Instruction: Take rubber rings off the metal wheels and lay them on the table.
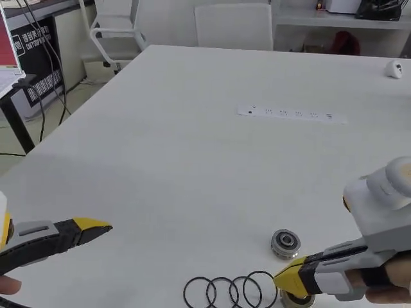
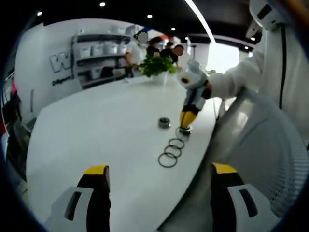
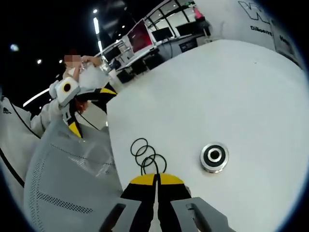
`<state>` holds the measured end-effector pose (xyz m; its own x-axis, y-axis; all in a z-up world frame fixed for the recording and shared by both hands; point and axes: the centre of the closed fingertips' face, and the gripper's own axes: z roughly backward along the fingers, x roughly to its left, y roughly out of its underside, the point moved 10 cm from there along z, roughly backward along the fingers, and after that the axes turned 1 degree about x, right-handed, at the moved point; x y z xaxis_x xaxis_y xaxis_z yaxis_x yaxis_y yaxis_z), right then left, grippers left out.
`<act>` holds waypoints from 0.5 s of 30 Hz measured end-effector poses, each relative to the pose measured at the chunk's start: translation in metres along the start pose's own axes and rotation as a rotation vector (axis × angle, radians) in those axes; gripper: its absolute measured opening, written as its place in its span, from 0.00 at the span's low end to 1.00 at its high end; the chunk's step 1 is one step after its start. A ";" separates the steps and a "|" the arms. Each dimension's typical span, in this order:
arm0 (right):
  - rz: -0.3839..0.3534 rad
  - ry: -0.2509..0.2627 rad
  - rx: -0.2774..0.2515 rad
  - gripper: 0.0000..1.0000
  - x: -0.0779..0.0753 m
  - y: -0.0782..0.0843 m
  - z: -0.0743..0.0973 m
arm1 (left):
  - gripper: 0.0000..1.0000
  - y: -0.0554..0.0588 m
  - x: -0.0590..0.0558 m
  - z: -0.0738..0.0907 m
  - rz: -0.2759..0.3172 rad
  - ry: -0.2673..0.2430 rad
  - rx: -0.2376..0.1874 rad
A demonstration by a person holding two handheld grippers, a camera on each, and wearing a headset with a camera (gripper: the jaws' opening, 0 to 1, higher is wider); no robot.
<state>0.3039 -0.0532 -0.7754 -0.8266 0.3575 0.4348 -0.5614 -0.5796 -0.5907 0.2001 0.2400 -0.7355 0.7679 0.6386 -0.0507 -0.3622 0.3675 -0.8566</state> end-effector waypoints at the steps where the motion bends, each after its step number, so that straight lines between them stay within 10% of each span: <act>1: 0.002 0.003 0.006 0.00 -0.002 0.000 -0.001 | 0.87 0.000 0.000 0.000 -0.001 0.000 0.001; 15: 0.028 0.042 0.053 0.00 -0.012 0.000 0.001 | 0.86 0.001 0.003 -0.004 0.004 0.004 0.012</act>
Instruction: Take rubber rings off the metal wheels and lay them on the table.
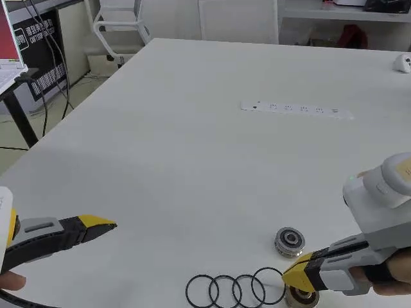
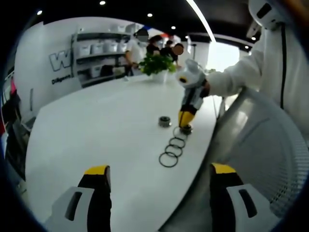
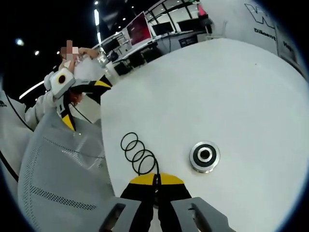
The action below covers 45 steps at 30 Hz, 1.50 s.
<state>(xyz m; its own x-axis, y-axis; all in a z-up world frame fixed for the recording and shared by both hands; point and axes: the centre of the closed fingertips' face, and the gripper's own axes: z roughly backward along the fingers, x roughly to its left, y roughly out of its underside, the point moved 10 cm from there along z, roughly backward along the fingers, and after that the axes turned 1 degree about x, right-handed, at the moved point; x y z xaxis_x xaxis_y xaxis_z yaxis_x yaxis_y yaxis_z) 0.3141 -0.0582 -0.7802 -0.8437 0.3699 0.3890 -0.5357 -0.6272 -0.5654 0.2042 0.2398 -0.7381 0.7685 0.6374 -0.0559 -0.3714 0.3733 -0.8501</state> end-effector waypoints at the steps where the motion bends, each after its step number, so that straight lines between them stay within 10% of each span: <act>1: 0.005 0.002 0.004 0.00 0.000 0.000 0.000 | 0.86 0.000 0.000 0.000 0.000 -0.001 -0.001; 38: 0.024 0.050 -0.043 0.03 0.001 -0.002 0.005 | 0.84 -0.001 -0.002 -0.002 -0.014 0.016 0.014; 45: 0.082 0.066 0.023 0.01 0.001 0.000 0.000 | 0.84 0.000 -0.001 0.000 -0.014 0.008 0.017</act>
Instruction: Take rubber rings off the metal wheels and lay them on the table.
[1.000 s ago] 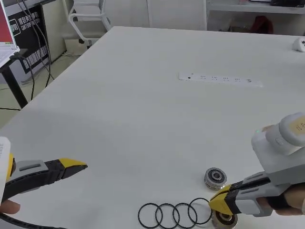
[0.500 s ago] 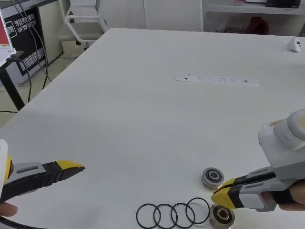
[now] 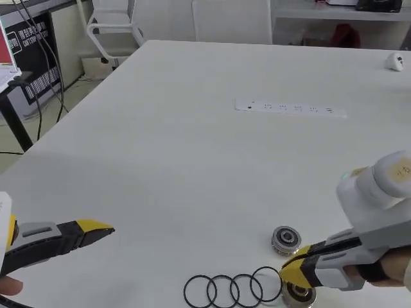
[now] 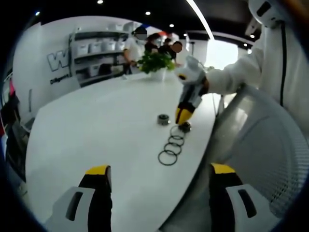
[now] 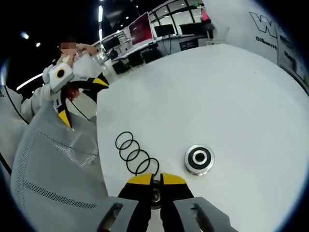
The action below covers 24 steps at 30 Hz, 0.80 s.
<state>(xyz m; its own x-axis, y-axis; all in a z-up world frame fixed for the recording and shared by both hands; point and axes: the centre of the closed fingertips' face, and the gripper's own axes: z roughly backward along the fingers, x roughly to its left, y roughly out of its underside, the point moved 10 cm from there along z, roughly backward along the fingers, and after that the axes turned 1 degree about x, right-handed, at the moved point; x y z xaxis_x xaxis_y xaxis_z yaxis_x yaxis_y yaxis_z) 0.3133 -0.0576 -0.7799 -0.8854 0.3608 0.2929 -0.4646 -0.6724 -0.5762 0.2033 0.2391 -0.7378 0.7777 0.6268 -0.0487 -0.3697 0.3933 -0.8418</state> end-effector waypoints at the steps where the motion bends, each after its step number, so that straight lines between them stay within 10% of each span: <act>1: 0.003 0.002 0.001 0.01 0.001 0.001 0.000 | 0.84 0.000 0.000 0.000 0.000 -0.002 -0.001; 24: -0.017 0.008 -0.022 0.04 -0.001 0.006 0.010 | 0.84 -0.001 0.000 -0.002 -0.002 -0.003 -0.004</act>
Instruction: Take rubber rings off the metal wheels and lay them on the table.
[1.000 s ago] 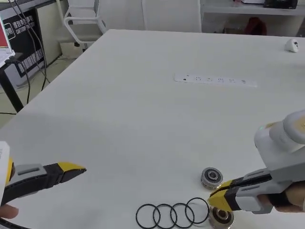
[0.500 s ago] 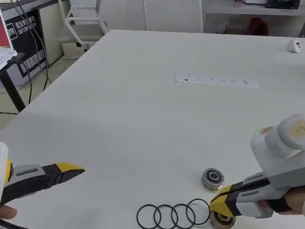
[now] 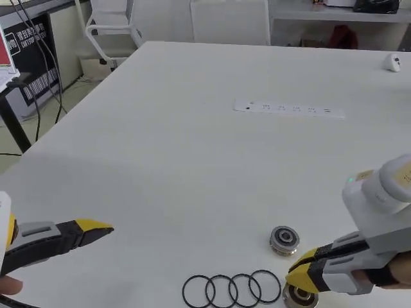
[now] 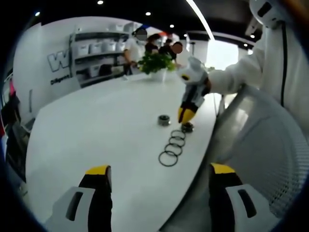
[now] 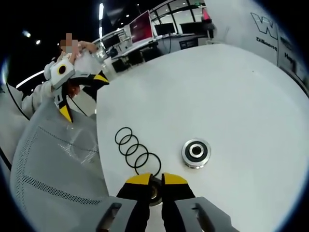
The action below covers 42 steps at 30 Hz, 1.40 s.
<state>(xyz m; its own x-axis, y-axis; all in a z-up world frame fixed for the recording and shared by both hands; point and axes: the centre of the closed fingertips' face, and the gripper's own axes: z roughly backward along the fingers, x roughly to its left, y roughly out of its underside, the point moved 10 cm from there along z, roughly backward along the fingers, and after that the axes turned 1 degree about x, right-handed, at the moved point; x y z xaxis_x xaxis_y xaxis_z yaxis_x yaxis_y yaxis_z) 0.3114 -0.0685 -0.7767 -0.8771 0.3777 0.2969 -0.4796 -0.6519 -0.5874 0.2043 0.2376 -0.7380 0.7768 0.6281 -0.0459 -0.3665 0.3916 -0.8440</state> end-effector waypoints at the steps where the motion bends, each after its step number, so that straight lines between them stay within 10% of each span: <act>1: -0.003 0.001 -0.008 0.04 0.000 -0.001 0.001 | 0.84 0.000 0.000 0.000 0.000 0.000 -0.002; 20: 0.005 0.058 -0.117 0.18 0.004 -0.006 0.040 | 0.88 -0.006 -0.003 -0.003 0.003 0.007 -0.017; 42: 0.022 0.124 -0.394 0.47 0.024 0.009 0.107 | 0.93 -0.010 -0.009 0.007 0.010 -0.020 -0.029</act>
<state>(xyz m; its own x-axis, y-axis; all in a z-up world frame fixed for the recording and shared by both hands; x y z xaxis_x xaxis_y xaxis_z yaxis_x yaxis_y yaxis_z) 0.2832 -0.1352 -0.6941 -0.8654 0.4584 0.2022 -0.3920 -0.3682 -0.8431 0.1978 0.2327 -0.7257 0.7629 0.6450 -0.0442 -0.3588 0.3656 -0.8588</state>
